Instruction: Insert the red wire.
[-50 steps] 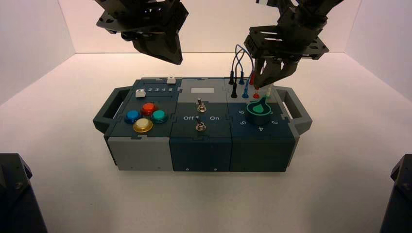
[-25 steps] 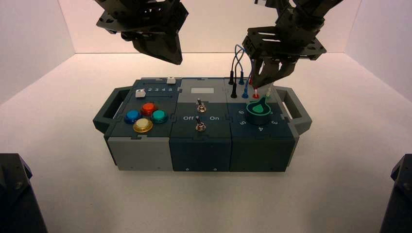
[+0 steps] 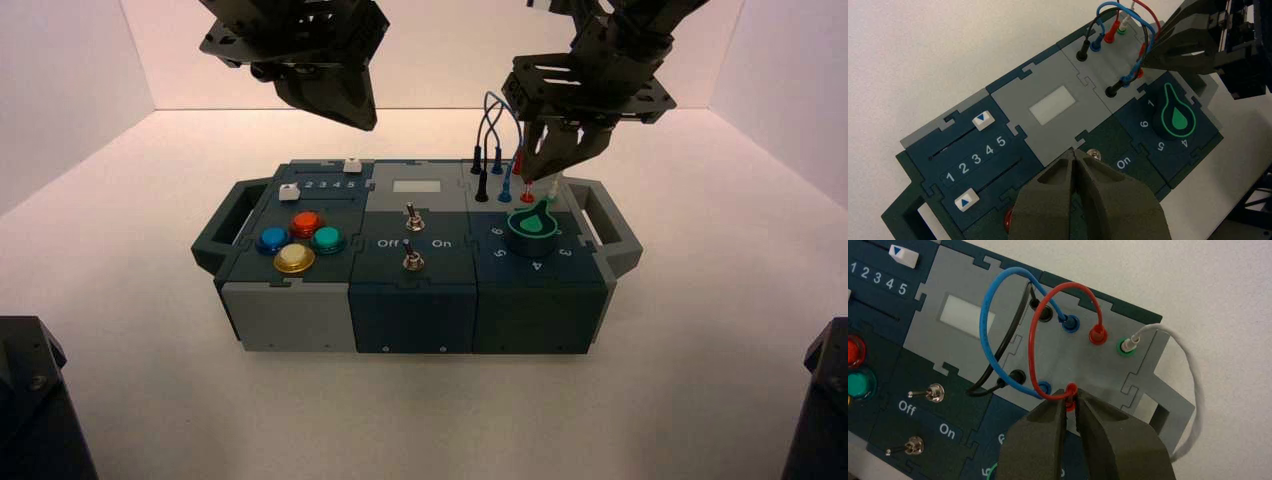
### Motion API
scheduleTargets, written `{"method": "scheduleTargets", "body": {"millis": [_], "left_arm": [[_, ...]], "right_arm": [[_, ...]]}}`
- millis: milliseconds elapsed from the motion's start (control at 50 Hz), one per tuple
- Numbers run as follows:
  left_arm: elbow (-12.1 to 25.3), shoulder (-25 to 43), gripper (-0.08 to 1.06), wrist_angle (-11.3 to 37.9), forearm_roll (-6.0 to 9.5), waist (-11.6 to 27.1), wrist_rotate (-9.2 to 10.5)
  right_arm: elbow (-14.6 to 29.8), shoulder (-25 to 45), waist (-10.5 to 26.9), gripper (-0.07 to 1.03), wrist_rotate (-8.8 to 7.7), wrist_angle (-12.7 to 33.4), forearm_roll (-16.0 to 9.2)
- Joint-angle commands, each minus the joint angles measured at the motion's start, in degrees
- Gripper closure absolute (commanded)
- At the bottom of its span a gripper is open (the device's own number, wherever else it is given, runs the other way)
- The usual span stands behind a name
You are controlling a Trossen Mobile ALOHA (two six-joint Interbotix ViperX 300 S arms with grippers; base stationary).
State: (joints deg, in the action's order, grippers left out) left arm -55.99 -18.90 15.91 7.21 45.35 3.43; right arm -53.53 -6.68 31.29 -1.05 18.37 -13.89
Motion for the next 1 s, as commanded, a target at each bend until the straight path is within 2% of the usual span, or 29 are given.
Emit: {"method": "scheduleTargets", "body": {"millis": [20, 540, 1000], "left_arm": [[1.85, -0.88, 1.00, -0.35, -0.18, 0.18, -0.09], [2.20, -0.26, 1.00, -0.53, -0.18, 0.18, -0.09], [2.20, -0.26, 1.00, -0.53, -0.18, 0.18, -0.09]], "right_arm": [[0.35, -1.23, 0.18, 0.98, 0.09, 0.00, 0.09], [-1.49, -1.14, 0.79, 0.98, 0.09, -0.26, 0.00], [1.41, 1.32, 2.99, 0.98, 0.09, 0.18, 0.00]]}}
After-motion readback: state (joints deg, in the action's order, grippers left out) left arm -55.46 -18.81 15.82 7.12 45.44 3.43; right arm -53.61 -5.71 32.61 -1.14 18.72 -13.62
